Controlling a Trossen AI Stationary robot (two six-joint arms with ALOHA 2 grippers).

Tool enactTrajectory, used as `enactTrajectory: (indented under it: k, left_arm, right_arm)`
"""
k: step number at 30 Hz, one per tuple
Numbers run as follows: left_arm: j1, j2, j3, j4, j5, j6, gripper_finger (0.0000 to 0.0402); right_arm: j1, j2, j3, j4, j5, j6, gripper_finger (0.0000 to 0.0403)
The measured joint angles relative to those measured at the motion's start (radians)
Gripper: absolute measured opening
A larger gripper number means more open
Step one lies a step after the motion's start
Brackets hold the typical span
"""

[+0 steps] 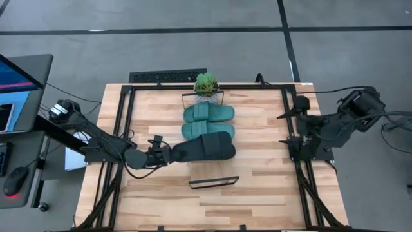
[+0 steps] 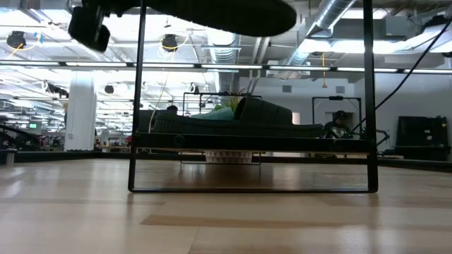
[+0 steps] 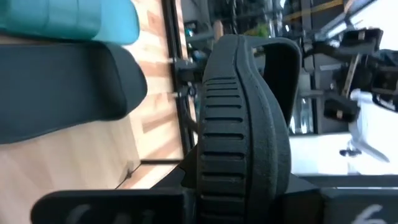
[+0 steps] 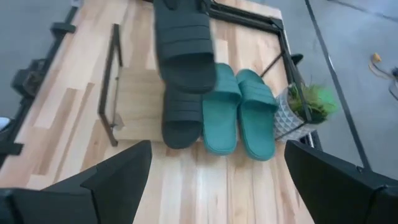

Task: Pick and place slides into the shelf
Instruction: Put the black slides on the shelf

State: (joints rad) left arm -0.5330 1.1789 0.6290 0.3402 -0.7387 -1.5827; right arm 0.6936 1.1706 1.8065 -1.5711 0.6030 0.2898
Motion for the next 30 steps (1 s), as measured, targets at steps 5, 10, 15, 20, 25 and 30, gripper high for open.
enactTrajectory:
  k: [5,10,15,20,25,30]
  left_arm:
    - [-0.008,-0.09,-0.109,0.031,0.066,0.016,0.0041]
    - [-0.007,-0.13,-0.159,0.054,0.107,0.053,0.0041]
    - [-0.007,-0.111,-0.174,0.084,0.142,0.074,0.0041]
    - [-0.01,-0.053,-0.174,0.168,0.158,0.078,0.0041]
    - [-0.01,0.017,-0.174,0.229,0.158,0.077,0.0041]
    - [-0.01,0.122,-0.174,0.374,0.16,0.072,0.0041]
  right_arm:
    - [-0.028,0.043,-0.001,0.0,0.002,0.075,0.0359]
    - [-0.055,0.088,0.0,0.0,0.003,0.11,0.0359]
    - [-0.085,0.111,0.0,0.0,0.004,0.115,0.0359]
    - [-0.088,0.116,0.0,0.0,0.011,0.114,0.0359]
    - [-0.085,0.119,0.0,0.0,0.01,0.129,0.0359]
    - [-0.069,0.119,0.0,0.0,-0.001,0.13,0.0359]
